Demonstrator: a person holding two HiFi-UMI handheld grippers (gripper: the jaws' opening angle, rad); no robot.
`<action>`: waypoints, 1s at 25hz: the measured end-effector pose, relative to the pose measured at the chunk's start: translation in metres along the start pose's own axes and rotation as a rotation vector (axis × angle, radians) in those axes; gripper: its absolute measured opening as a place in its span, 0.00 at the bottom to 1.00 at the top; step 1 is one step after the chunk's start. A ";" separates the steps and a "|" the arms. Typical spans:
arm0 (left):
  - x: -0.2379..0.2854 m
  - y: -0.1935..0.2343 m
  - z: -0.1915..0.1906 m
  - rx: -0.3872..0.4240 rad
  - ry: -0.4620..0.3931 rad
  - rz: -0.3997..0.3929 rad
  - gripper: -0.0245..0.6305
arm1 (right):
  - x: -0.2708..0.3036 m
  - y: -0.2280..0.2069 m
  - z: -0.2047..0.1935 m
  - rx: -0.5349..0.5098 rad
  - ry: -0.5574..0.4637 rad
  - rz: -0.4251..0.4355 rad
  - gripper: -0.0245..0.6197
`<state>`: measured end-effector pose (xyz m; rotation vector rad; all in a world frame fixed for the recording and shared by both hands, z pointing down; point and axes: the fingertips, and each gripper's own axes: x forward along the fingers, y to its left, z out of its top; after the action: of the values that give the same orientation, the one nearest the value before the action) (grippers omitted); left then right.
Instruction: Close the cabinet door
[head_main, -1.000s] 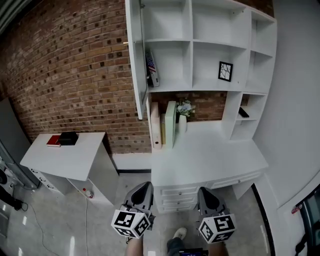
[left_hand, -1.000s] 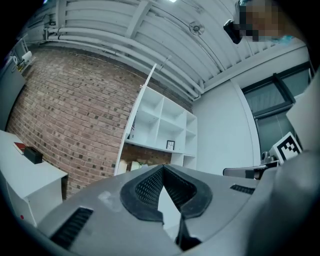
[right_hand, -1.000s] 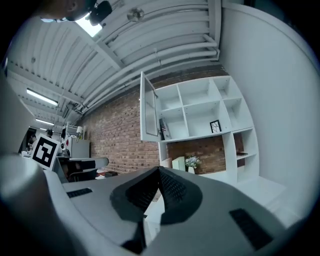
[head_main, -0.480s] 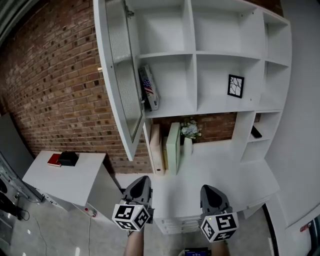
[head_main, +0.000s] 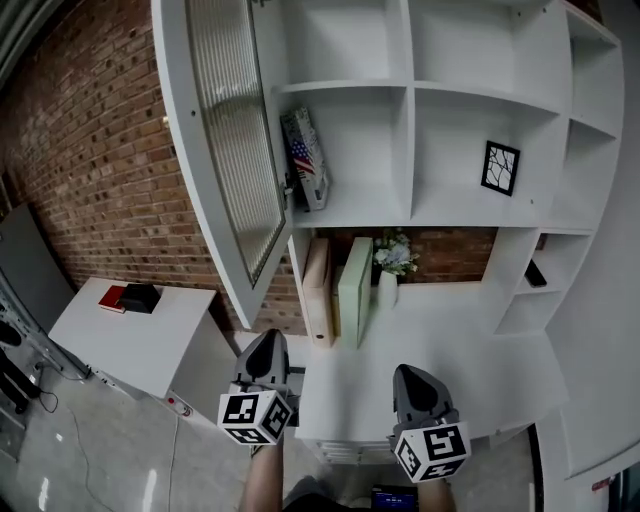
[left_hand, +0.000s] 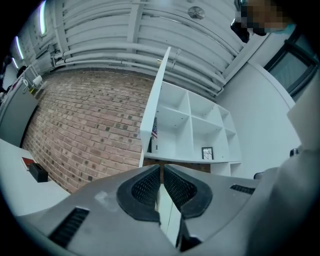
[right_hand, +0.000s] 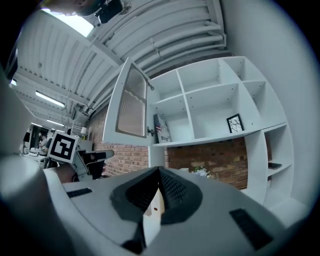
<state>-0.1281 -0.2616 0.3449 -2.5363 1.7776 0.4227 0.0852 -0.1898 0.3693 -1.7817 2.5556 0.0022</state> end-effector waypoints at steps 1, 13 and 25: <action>0.002 0.001 0.001 -0.004 -0.010 0.009 0.05 | 0.002 0.002 -0.002 -0.005 0.005 0.009 0.04; 0.004 0.024 0.024 0.036 -0.101 0.072 0.24 | 0.017 0.003 0.006 -0.005 -0.014 0.010 0.04; -0.004 0.028 0.061 0.094 -0.224 0.035 0.26 | 0.032 0.024 0.004 -0.015 -0.014 0.043 0.04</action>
<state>-0.1683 -0.2581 0.2910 -2.2964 1.7189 0.5829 0.0519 -0.2112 0.3643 -1.7243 2.5906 0.0351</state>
